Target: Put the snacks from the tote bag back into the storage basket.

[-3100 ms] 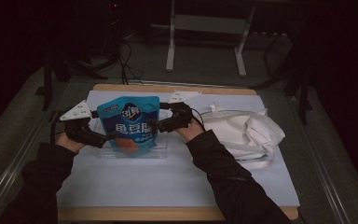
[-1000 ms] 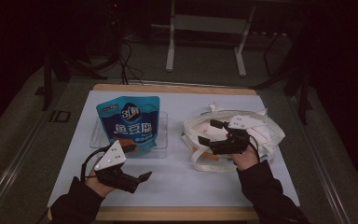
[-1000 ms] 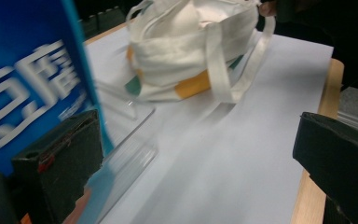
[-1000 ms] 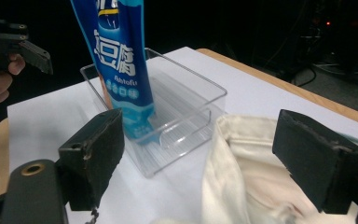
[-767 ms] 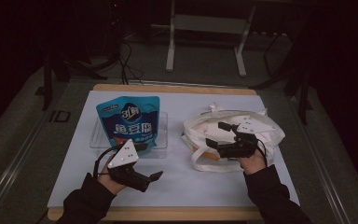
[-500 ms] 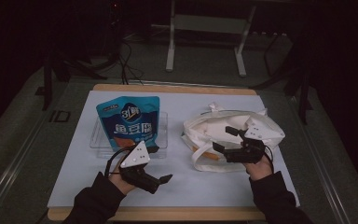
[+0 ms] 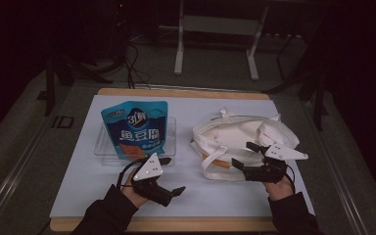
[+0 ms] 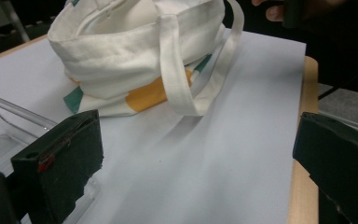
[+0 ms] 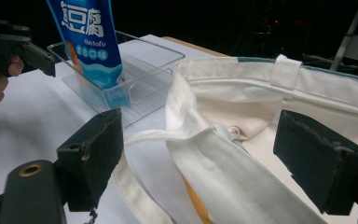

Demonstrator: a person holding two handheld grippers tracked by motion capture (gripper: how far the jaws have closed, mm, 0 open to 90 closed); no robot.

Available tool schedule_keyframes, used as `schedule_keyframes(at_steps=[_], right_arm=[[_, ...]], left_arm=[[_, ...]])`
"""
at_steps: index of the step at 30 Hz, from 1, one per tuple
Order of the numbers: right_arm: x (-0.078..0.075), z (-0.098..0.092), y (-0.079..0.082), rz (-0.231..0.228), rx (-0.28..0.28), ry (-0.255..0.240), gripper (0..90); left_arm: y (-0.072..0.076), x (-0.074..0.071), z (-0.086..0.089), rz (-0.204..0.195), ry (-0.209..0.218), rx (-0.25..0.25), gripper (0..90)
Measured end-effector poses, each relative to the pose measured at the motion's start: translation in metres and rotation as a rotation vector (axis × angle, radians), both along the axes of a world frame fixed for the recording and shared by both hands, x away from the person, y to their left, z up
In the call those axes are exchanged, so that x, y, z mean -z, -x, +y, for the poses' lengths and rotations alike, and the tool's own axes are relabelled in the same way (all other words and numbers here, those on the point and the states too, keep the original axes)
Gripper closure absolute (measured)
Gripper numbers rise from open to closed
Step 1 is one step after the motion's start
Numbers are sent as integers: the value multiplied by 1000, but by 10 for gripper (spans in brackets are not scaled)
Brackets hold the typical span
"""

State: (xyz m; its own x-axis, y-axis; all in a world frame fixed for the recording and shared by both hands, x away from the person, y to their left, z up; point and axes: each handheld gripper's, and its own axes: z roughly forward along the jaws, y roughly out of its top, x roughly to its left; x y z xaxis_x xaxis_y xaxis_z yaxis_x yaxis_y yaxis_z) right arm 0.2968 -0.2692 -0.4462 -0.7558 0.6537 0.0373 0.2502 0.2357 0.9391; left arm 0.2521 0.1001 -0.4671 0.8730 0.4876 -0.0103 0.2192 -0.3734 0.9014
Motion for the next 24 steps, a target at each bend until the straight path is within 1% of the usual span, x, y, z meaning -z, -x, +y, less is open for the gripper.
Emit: schedule_keyframes(at_steps=[1, 3, 5, 7, 9, 12, 15, 19, 24], right_arm=[[0, 0, 0, 1, 1, 0, 157], [-2, -1, 1, -7, 6, -4, 157], [-3, -2, 2, -24, 12, -7, 157], [-4, -2, 2, -39, 21, 1, 158], [-4, -3, 3, -50, 24, -3, 157], [-3, -4, 2, -48, 31, -6, 157], [-2, -4, 1, -53, 38, 3, 157], [0, -5, 1, -49, 45, -4, 157], [1, -3, 0, -43, 41, -9, 158]], left_arm=[[1, 1, 0, -8, -9, -6, 20], [1, 2, 0, -14, -8, -13, 20], [2, 3, 1, -14, 1, -12, 20], [2, 5, 1, -20, 0, -18, 20], [2, 5, 2, -18, -3, -19, 20], [2, 6, 4, -13, 9, -23, 20], [3, 6, 6, -18, 11, -30, 20], [6, 5, 6, -37, -5, -34, 20], [10, 4, 2, -86, -39, -31, 20]])
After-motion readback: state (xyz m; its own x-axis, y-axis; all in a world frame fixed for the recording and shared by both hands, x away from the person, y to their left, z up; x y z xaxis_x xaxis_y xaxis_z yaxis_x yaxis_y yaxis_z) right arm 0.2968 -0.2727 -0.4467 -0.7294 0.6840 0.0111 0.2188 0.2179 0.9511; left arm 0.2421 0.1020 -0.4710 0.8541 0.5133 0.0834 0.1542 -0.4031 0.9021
